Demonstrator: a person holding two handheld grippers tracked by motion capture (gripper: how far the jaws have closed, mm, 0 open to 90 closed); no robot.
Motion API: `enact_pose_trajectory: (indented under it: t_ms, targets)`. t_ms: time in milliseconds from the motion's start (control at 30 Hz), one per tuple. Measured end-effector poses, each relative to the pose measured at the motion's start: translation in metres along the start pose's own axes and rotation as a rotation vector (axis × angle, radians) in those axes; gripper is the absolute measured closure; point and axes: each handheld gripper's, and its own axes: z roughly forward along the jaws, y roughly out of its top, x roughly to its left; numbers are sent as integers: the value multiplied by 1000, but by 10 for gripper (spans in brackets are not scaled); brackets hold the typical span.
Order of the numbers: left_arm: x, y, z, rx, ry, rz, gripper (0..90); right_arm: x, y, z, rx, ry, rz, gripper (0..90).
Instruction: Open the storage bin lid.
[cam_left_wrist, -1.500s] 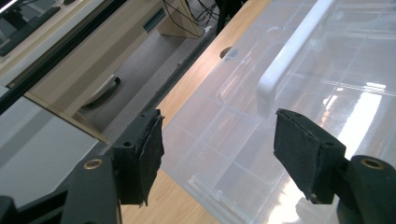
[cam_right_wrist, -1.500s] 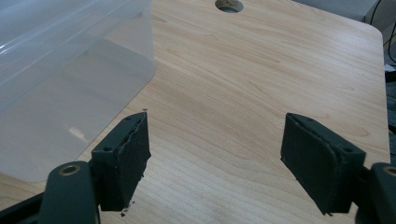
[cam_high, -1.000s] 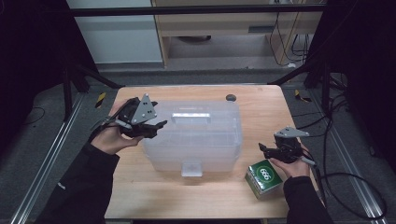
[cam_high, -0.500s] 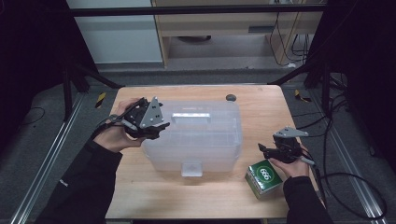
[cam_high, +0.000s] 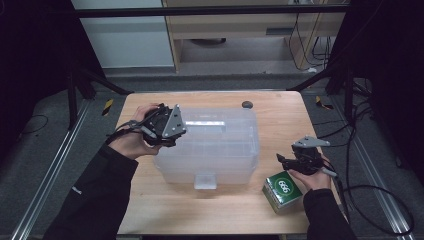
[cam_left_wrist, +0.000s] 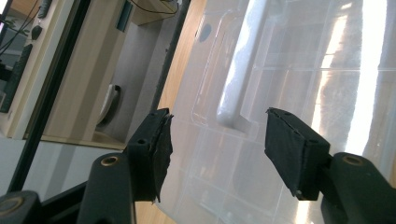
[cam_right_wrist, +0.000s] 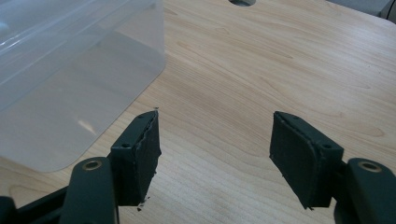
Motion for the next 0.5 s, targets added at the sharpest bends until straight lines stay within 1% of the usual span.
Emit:
enact_pose_trajectory:
  t_ms: [33,67,167,200,267,300,333,400,467,500]
  targets:
    - [0,1,1,9,0,12,407,0,0,0,-1,1,-3,339]
    - [0,2,2,7,2,14,409,0,0,0,2,1,2,340]
    - [-2,5,5,21,6,30,416,0,0,0,1,4,-2,345]
    - [-1,6,5,28,10,47,418,0,0,0,2,3,-1,346]
    - [-1,8,6,27,12,51,425,0,0,0,1,6,-4,349]
    - [-2,9,7,22,12,46,426,0,0,0,0,6,-5,350]
    - [-2,10,8,30,14,57,428,0,0,0,0,6,-6,352]
    - [-3,11,10,26,14,53,437,0,0,0,0,7,-7,355]
    - [-4,12,12,33,18,63,444,0,0,0,1,8,-7,360]
    - [-4,13,13,44,18,75,445,0,0,0,1,8,-6,360]
